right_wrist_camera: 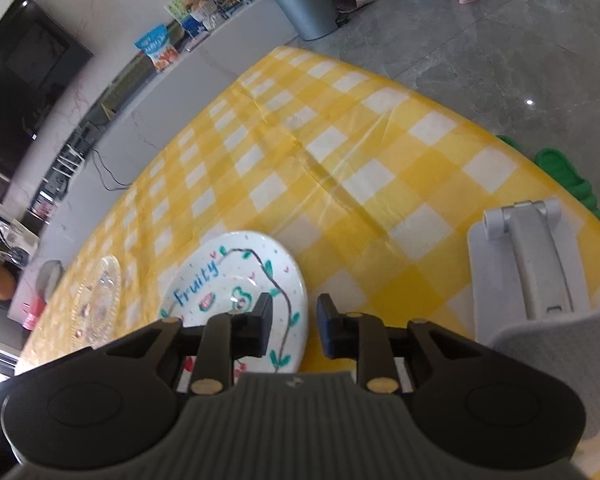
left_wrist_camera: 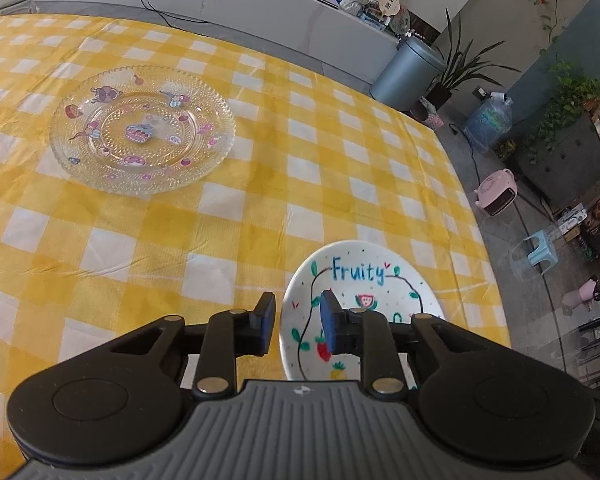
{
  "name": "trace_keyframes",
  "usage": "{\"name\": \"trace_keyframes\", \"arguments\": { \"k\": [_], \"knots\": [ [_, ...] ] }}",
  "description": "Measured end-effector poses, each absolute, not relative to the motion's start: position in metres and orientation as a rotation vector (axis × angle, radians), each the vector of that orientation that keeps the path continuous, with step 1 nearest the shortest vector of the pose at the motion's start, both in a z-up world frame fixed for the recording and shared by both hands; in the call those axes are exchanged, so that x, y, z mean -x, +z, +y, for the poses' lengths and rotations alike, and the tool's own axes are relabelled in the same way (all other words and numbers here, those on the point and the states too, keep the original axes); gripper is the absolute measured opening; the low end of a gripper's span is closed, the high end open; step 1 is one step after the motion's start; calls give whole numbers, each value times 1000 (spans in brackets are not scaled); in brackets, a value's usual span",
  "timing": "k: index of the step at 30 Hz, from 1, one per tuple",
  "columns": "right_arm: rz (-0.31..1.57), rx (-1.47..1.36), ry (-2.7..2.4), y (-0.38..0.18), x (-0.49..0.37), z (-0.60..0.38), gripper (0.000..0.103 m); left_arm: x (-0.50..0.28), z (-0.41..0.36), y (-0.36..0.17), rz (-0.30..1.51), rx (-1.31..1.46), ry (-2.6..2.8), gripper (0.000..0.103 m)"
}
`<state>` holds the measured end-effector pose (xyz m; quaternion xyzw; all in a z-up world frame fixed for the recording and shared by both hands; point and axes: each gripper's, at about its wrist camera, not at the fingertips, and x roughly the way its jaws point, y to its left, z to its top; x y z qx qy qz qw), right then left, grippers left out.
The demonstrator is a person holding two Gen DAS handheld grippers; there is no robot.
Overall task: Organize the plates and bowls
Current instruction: 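Carry the 'Fruity' plate with both grippers and lower it beside the bowl stack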
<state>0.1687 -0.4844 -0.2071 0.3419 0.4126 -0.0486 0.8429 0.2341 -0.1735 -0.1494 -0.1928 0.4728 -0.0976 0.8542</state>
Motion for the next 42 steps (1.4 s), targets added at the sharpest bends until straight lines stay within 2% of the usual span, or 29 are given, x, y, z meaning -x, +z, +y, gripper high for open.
{"name": "trace_keyframes", "arguments": {
  "k": [12, 14, 15, 18, 28, 42],
  "knots": [
    [868, -710, -74, -214, -183, -483, 22, -245, -178, -159, 990, 402, -232, 26],
    [871, -694, -89, -214, -183, -482, 11, -244, -177, -160, 986, 392, -220, 20],
    [873, -678, -99, -214, -183, -481, 9, -244, -177, -160, 984, 392, -221, 18],
    [870, -676, -100, -214, -182, -481, 9, -243, -176, -159, 980, 391, -219, 15],
    [876, -695, -79, -212, -173, -479, 8, -232, -173, -133, 911, 369, -223, 15],
    [914, -697, -6, -195, -134, -456, 8, -187, -137, -120, 910, 444, -181, 15]
  ]
}}
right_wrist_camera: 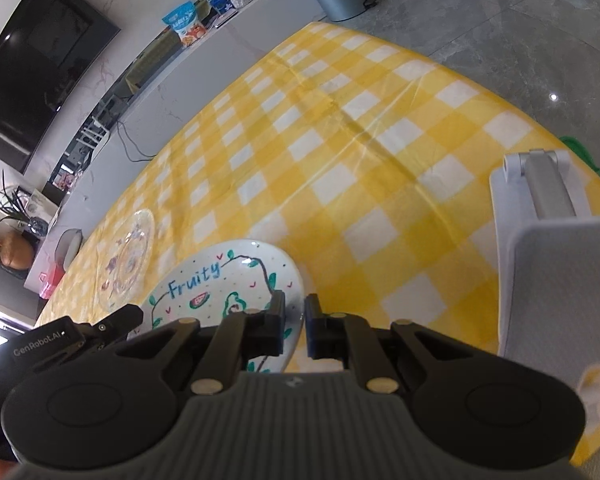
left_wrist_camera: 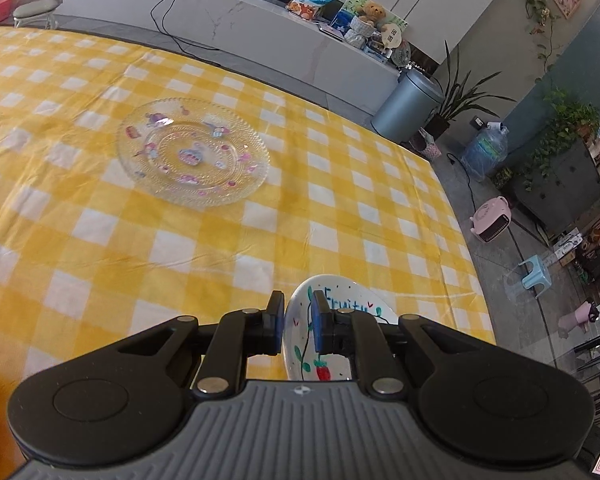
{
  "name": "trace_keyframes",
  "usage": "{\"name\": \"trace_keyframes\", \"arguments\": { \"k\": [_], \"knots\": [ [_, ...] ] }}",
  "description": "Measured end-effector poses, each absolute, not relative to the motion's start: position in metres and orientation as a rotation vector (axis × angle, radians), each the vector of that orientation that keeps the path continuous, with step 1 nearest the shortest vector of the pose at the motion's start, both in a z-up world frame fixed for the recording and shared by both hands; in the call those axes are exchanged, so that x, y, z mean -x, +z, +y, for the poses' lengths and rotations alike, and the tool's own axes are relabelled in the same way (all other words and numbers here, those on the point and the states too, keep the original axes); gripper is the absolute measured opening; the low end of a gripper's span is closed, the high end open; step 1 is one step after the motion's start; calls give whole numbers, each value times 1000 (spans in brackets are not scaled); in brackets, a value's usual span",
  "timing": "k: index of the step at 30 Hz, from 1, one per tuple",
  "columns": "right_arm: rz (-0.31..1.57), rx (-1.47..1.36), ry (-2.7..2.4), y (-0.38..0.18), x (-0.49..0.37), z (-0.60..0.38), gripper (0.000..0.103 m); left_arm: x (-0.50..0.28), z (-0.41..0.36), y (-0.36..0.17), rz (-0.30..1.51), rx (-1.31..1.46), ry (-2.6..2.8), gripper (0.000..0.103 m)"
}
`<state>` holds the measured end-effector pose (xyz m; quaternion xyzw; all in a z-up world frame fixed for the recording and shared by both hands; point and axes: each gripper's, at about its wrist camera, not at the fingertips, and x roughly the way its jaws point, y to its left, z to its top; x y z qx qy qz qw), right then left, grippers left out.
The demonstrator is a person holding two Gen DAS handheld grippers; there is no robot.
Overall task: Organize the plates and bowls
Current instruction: 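Carry the 'Fruity' plate with both grippers and lower it beside the bowl stack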
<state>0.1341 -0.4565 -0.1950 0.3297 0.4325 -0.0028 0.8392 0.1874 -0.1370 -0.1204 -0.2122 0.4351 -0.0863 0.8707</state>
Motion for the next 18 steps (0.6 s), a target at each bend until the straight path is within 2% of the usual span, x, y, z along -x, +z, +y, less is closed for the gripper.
{"name": "trace_keyframes", "arguments": {
  "k": [10, 18],
  "knots": [
    [953, -672, 3, -181, -102, -443, 8, -148, -123, -110, 913, 459, -173, 15],
    [1068, -654, -20, -180, -93, -438, 8, -130, -120, -114, 934, 462, -173, 15]
  ]
}}
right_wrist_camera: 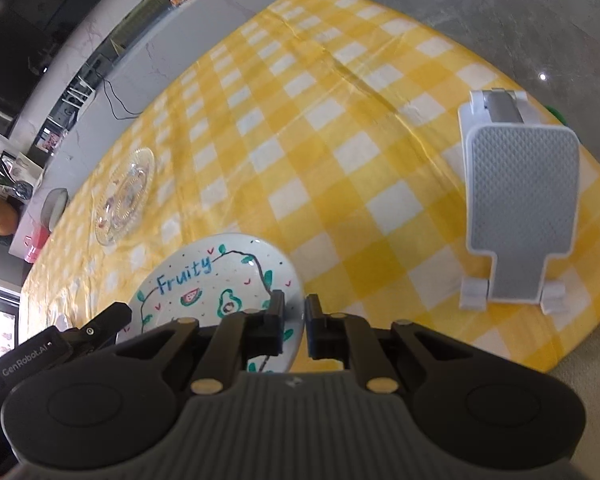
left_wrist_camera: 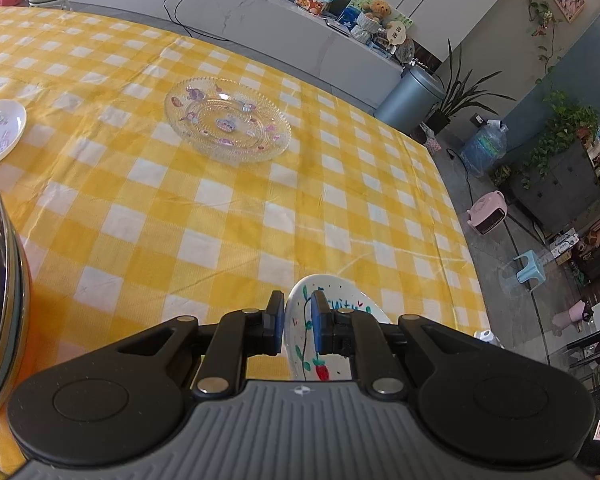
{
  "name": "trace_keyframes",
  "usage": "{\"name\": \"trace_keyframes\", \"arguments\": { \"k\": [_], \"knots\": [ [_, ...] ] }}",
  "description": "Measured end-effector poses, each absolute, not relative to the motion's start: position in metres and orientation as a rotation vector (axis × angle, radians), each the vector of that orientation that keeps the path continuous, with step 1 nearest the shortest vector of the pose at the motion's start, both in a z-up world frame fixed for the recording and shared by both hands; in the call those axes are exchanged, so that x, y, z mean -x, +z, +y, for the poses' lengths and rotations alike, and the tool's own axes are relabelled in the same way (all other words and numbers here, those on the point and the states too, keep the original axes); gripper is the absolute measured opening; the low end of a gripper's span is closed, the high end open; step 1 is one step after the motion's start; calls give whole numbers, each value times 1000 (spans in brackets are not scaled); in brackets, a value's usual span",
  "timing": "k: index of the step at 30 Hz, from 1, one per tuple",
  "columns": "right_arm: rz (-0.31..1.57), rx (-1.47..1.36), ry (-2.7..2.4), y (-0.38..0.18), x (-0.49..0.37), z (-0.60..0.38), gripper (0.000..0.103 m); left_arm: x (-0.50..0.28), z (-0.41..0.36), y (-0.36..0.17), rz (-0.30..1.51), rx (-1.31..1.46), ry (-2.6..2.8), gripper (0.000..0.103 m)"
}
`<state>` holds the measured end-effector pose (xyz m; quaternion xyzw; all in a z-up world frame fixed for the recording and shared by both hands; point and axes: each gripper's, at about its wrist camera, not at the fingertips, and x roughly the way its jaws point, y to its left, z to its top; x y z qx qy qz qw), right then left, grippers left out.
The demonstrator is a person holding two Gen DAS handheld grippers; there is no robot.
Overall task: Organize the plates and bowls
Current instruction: 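Carry the 'Fruity' plate with both grippers and lower it beside the bowl stack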
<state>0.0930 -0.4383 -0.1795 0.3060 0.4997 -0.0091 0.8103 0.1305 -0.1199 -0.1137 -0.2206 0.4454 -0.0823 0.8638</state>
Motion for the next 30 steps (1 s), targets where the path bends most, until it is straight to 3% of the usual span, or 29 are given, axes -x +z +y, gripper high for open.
{"name": "trace_keyframes", "arguments": {
  "k": [30],
  "knots": [
    [1162, -528, -26, -190, -98, -415, 12, -121, -116, -150, 1017, 403, -115, 17]
  ]
}}
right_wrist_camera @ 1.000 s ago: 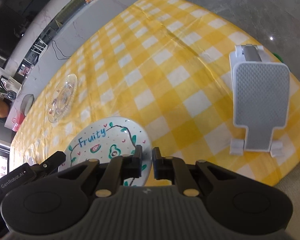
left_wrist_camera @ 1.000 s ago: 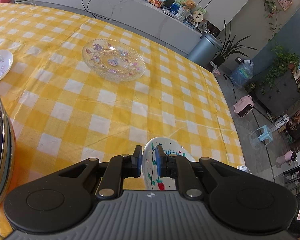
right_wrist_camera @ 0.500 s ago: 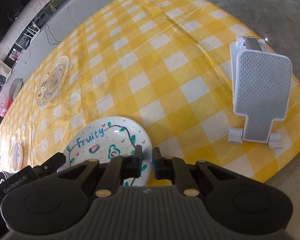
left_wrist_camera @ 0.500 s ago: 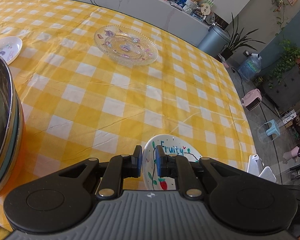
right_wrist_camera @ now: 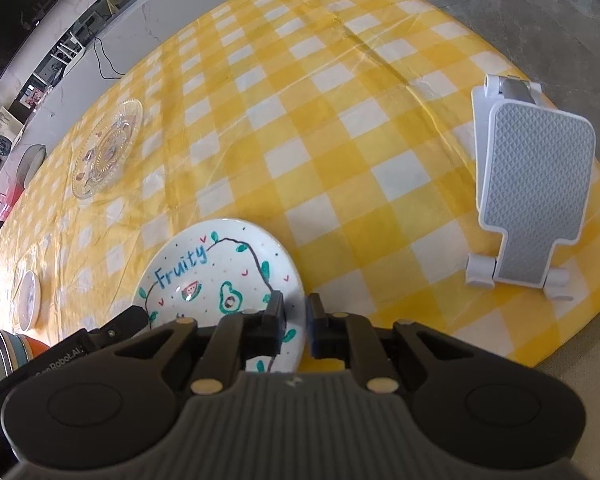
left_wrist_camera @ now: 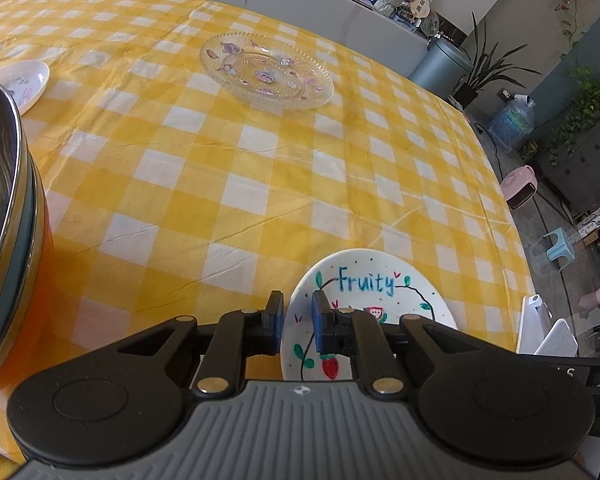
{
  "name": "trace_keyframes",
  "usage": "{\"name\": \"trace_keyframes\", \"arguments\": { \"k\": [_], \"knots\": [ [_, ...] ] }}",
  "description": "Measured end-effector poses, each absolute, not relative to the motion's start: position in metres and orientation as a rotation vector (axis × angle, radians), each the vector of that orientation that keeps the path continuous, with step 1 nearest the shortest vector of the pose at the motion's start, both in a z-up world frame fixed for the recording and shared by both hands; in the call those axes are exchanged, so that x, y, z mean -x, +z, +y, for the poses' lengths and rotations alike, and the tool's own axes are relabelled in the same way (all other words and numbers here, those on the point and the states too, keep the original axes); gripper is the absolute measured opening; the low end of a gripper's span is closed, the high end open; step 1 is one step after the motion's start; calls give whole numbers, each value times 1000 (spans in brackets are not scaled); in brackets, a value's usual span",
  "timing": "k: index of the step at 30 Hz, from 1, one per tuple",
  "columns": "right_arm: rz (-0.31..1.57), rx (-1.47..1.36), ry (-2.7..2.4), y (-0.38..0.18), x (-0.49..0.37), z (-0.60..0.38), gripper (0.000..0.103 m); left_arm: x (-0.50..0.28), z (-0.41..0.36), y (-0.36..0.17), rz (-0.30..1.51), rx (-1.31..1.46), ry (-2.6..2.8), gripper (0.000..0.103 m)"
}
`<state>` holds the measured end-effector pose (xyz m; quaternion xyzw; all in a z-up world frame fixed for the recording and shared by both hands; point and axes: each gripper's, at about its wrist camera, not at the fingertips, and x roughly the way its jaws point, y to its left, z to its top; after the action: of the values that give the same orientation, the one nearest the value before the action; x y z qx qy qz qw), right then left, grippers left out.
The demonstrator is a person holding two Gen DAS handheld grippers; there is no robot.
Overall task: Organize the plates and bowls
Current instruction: 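Carry the 'Fruity' plate with both grippers and lower it beside the bowl stack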
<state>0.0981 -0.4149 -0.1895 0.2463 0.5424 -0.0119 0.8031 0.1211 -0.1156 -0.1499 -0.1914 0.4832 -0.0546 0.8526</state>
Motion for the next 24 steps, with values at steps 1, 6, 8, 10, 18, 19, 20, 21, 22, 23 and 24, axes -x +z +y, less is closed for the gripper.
{"name": "trace_keyframes", "arguments": {
  "k": [1, 6, 8, 10, 18, 19, 20, 21, 22, 23, 24],
  "knots": [
    [1170, -531, -25, -191, -99, -415, 13, -121, -116, -150, 1018, 403, -114, 17],
    [1173, -535, -30, -192, -99, -416, 13, -123, -119, -149, 1010, 384, -116, 17],
    [1157, -522, -34, -190, -98, -414, 13, -126, -123, -145, 995, 365, -121, 17],
    [1150, -521, -38, -189, -97, -414, 13, -128, -125, -143, 987, 354, -121, 17],
    [1170, -563, -35, -194, -100, -417, 15, -132, -128, -146, 993, 321, -115, 18],
    [1171, -565, -33, -194, -100, -417, 17, -133, -129, -146, 998, 313, -113, 18],
    [1171, -570, -29, -194, -100, -417, 19, -133, -130, -147, 1005, 307, -109, 18],
    [1171, -574, -24, -194, -100, -417, 21, -134, -130, -148, 1012, 305, -107, 18],
    [1170, -576, -20, -194, -100, -417, 21, -133, -130, -148, 1011, 310, -109, 18],
    [1170, -577, -20, -194, -100, -417, 21, -134, -130, -147, 1013, 312, -107, 19],
    [1170, -581, -20, -193, -99, -418, 22, -134, -130, -147, 1016, 312, -103, 19]
  ]
}}
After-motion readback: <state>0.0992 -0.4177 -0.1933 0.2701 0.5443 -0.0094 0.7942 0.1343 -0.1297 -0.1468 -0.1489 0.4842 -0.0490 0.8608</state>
